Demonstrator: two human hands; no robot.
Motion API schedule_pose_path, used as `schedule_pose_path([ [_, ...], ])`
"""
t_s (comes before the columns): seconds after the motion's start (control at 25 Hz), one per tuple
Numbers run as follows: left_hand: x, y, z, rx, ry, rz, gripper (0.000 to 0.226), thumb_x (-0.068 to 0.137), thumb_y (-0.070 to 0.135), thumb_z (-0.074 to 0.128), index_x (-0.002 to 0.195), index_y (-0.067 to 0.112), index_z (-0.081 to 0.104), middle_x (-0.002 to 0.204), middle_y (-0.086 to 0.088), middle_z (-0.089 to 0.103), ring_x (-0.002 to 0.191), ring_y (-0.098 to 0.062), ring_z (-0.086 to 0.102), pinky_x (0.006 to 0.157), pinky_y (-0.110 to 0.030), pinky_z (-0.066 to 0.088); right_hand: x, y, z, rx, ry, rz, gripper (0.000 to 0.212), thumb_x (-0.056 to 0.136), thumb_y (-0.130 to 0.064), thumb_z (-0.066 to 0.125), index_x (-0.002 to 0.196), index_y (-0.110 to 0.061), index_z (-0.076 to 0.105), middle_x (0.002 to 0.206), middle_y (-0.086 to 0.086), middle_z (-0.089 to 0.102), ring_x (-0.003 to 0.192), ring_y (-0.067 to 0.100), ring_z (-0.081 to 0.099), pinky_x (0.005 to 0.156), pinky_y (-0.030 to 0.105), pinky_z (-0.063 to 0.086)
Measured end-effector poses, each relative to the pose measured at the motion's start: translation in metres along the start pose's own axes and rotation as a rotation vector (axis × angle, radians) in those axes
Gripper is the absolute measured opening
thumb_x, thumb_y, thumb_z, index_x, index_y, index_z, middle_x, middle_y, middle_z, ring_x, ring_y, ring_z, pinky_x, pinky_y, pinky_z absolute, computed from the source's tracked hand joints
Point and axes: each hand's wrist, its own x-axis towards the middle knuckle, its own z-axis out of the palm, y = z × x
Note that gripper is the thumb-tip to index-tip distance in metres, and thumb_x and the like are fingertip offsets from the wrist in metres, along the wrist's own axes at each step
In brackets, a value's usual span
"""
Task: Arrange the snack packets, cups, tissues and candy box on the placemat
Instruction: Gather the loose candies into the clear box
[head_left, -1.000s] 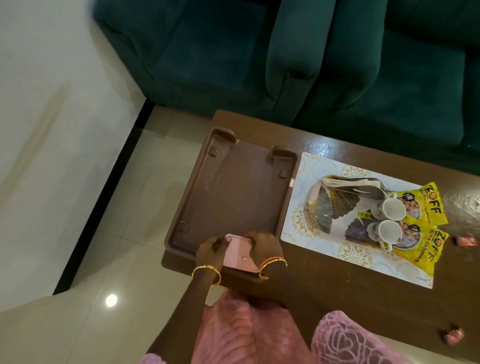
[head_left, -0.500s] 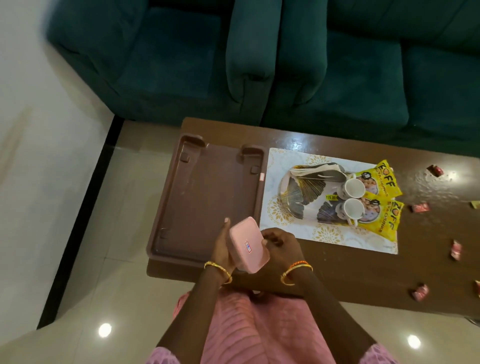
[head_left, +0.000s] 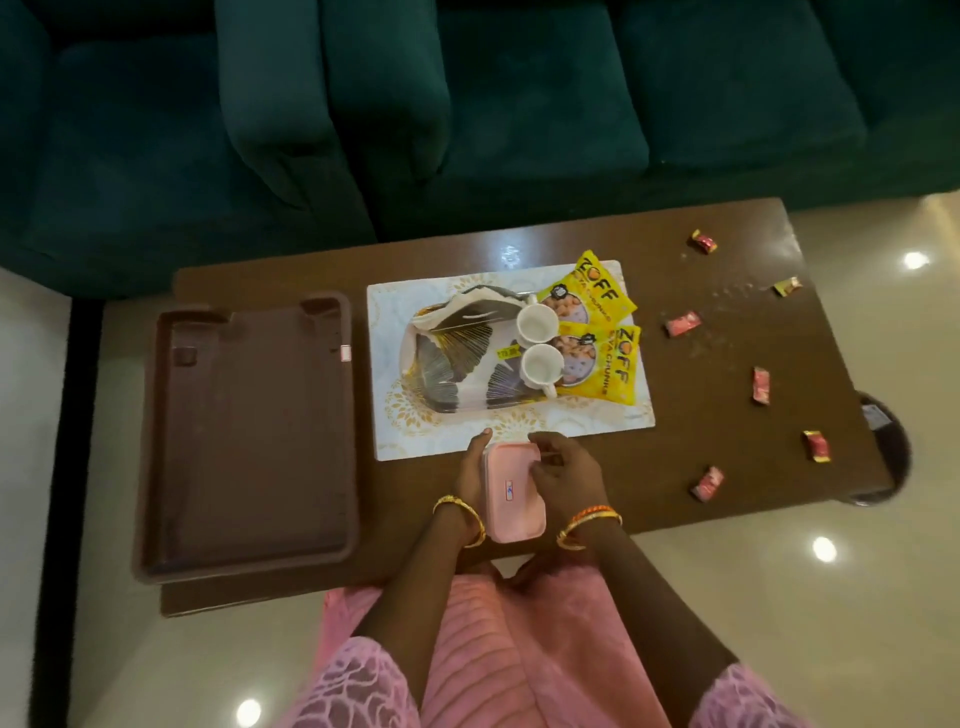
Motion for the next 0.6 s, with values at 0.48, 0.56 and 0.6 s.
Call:
schedule_pose_path([
  [0.48, 0.095, -0.066, 0.160, 0.394, 0.319, 0.034, 0.060, 0.051, 0.066, 0.059, 0.070, 0.010, 0.066, 0.073, -0.016, 0.065, 0.062, -0.030, 0.058, 0.067, -0.035, 0.045, 0.088, 0.101, -0.182, -0.084, -0.205, 0.165, 0.016, 0.073, 0.005, 0.071, 0.087, -0.002, 0.067, 0.071, 0.006, 0.060, 0.059, 0.014, 0.059, 0.046, 0.010, 0.051],
  [0.56, 0.101, -0.069, 0.169, 0.421, 0.355, 0.049, 0.048, 0.050, 0.064, 0.059, 0.052, 0.016, 0.064, 0.061, -0.011, 0.064, 0.055, -0.027, 0.056, 0.063, -0.033, 0.045, 0.092, 0.106, -0.190, -0.063, -0.197, 0.188, 0.015, 0.074, 0.005, 0.071, 0.086, -0.002, 0.067, 0.070, 0.006, 0.061, 0.062, 0.016, 0.061, 0.051, 0.014, 0.054],
  [0.6, 0.103, -0.069, 0.172, 0.434, 0.363, 0.051, 0.046, 0.050, 0.064, 0.060, 0.046, 0.019, 0.062, 0.059, -0.010, 0.064, 0.054, -0.026, 0.055, 0.062, -0.033, 0.044, 0.093, 0.109, -0.193, -0.066, -0.192, 0.196, 0.015, 0.073, 0.005, 0.072, 0.086, -0.003, 0.068, 0.069, 0.004, 0.060, 0.061, 0.014, 0.060, 0.050, 0.013, 0.052],
])
